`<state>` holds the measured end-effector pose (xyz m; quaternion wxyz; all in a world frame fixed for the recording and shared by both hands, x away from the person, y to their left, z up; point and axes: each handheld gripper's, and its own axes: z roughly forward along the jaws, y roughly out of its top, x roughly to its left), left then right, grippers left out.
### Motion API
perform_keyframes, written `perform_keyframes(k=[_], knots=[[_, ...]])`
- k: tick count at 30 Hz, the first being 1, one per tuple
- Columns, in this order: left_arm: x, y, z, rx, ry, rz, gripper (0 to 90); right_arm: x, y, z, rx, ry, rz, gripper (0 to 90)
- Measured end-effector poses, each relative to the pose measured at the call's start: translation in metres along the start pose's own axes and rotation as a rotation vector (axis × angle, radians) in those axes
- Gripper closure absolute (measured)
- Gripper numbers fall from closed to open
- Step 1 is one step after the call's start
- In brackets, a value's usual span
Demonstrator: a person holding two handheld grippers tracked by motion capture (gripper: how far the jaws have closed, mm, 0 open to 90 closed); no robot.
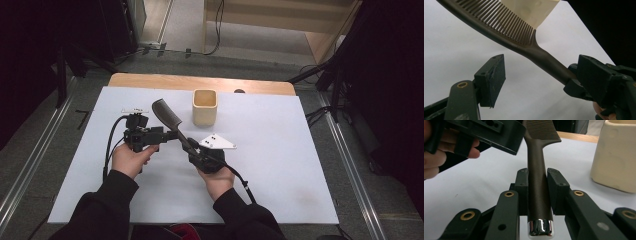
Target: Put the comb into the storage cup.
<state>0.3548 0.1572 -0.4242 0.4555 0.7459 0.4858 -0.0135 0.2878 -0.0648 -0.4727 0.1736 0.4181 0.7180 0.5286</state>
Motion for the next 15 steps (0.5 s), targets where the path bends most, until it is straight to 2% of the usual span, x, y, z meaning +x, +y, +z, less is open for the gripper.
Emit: perform_keyframes(k=[15], knots=[[-0.001, 0.000, 0.017, -0.005, 0.004, -0.031, 26.0, 0.003, 0.001, 0.003, -0.013, -0.011, 0.017, 70.2]])
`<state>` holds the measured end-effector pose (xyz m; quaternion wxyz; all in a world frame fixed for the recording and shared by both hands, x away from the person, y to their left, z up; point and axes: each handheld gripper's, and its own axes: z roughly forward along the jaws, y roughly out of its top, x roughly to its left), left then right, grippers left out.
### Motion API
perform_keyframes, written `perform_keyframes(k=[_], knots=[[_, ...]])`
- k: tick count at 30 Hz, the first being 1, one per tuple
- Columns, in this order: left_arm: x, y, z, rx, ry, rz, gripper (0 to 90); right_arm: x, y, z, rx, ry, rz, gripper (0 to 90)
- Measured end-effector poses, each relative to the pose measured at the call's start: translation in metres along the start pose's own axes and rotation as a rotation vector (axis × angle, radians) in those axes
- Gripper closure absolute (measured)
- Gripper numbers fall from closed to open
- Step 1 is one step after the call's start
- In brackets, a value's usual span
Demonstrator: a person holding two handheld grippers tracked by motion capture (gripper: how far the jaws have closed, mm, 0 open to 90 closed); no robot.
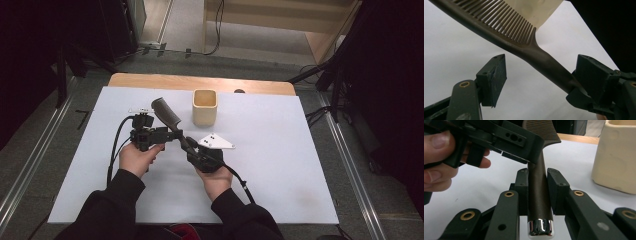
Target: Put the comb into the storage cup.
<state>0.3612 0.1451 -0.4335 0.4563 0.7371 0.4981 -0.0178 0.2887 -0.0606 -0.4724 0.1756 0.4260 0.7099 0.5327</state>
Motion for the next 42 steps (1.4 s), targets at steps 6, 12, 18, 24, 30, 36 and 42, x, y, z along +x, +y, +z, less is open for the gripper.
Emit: perform_keyframes(k=[6, 12, 18, 24, 30, 36, 42], knots=[[-0.001, 0.000, 0.004, -0.001, -0.006, -0.028, 28.5, 0.003, 0.000, 0.001, -0.008, -0.006, -0.002, 70.2], [-0.003, 0.000, 0.008, -0.010, 0.007, -0.054, 34.9, 0.005, -0.001, 0.003, -0.017, -0.012, 0.003, 70.2], [-0.004, 0.000, 0.007, -0.020, 0.022, -0.067, 46.1, 0.007, -0.001, 0.004, -0.025, -0.014, 0.003, 70.1], [0.001, 0.000, 0.006, -0.027, -0.018, -0.124, 54.8, 0.008, -0.002, 0.005, -0.021, -0.010, 0.009, 70.1], [0.003, 0.000, 0.004, -0.024, -0.056, -0.145, 61.2, 0.007, -0.003, 0.007, -0.010, -0.005, 0.003, 70.1], [0.005, -0.001, 0.003, -0.029, -0.094, -0.167, 64.4, 0.006, -0.003, 0.007, 0.001, 0.005, 0.005, 70.0], [0.006, -0.001, 0.002, -0.040, -0.124, -0.189, 67.0, 0.005, -0.002, 0.007, 0.011, 0.009, -0.009, 69.5]])
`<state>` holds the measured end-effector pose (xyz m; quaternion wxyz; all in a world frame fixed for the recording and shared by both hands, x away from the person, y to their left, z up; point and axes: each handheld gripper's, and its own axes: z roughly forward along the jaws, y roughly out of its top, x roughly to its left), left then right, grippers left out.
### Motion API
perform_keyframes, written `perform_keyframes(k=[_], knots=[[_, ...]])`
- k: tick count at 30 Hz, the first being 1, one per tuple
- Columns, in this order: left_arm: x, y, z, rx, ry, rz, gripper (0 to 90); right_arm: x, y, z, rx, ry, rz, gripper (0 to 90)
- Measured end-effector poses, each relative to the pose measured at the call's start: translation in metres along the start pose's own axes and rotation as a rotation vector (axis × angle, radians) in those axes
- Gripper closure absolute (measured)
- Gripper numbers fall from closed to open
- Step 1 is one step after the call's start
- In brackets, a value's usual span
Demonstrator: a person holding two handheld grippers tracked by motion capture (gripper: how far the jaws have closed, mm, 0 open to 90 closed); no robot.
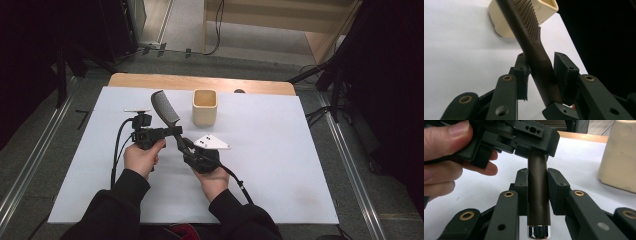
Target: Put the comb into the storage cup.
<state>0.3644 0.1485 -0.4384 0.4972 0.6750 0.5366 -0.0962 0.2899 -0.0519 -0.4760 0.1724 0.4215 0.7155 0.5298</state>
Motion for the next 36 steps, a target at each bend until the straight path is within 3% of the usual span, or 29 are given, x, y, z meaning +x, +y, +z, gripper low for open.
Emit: perform_keyframes(k=[6, 12, 19, 26, 36], knots=[[-0.0011, -0.0005, -0.0007, -0.006, -0.005, 0.005, 69.7, 0.0003, 0.0001, 0.0015, 0.012, 0.010, -0.001, 68.6], [0.0002, -0.0004, -0.0017, -0.010, -0.032, -0.018, 71.1, 0.0001, 0.0009, 0.0018, 0.015, 0.011, -0.011, 68.0], [0.0000, -0.0007, -0.0016, -0.010, -0.040, -0.019, 72.3, 0.0002, 0.0039, 0.0013, 0.027, 0.036, -0.023, 61.8], [0.0020, 0.0001, -0.0024, -0.013, -0.019, -0.006, 72.4, -0.0011, 0.0056, -0.0021, 0.058, 0.047, -0.026, 46.9], [0.0054, 0.0020, -0.0041, -0.015, 0.029, 0.021, 72.4, -0.0046, 0.0073, -0.0074, 0.095, 0.064, -0.044, 36.0]])
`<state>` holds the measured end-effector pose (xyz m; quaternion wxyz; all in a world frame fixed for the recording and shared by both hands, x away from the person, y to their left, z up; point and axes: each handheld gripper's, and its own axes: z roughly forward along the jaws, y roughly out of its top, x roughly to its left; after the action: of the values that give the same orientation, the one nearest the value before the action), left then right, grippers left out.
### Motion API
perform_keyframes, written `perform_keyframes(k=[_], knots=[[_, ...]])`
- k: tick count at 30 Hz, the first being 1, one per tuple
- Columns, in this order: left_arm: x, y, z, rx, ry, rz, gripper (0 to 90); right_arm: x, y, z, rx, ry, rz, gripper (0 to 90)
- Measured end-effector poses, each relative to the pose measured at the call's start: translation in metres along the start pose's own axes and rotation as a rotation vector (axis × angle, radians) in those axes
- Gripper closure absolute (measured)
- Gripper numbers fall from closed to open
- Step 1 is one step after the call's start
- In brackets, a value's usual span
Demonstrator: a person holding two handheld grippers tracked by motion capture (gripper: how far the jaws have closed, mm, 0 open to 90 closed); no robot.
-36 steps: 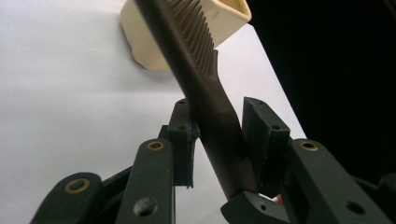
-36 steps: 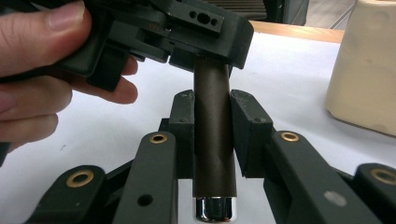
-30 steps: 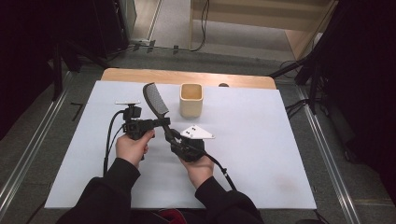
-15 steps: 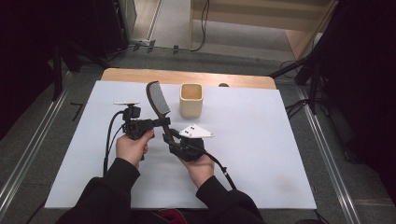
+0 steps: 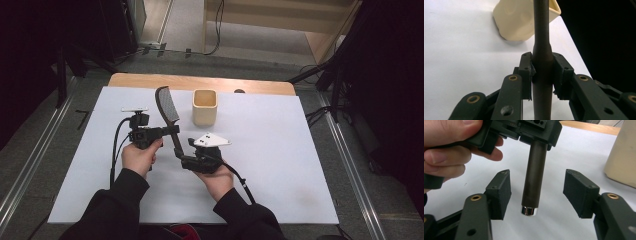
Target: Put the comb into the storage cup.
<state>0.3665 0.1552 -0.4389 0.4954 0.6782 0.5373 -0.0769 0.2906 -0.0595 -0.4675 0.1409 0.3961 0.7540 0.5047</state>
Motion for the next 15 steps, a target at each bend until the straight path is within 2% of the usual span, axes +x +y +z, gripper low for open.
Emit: perform_keyframes(k=[3, 6, 7, 9, 15], knots=[[0.001, 0.001, -0.001, 0.001, 0.005, 0.003, 72.4, -0.001, 0.000, -0.002, -0.004, 0.010, -0.009, 33.0], [0.002, 0.001, -0.002, 0.002, 0.015, 0.013, 72.4, -0.005, 0.001, -0.005, -0.003, 0.030, 0.001, 30.3], [0.002, 0.001, -0.002, 0.001, 0.019, 0.016, 72.4, -0.006, 0.001, -0.006, -0.003, 0.039, 0.015, 29.7], [0.002, 0.001, -0.002, 0.002, 0.030, 0.024, 72.4, -0.009, 0.001, -0.006, 0.001, 0.074, 0.001, 27.8], [0.003, 0.001, -0.002, 0.001, 0.045, 0.029, 72.4, -0.013, -0.003, -0.008, 0.013, 0.058, -0.031, 27.5]])
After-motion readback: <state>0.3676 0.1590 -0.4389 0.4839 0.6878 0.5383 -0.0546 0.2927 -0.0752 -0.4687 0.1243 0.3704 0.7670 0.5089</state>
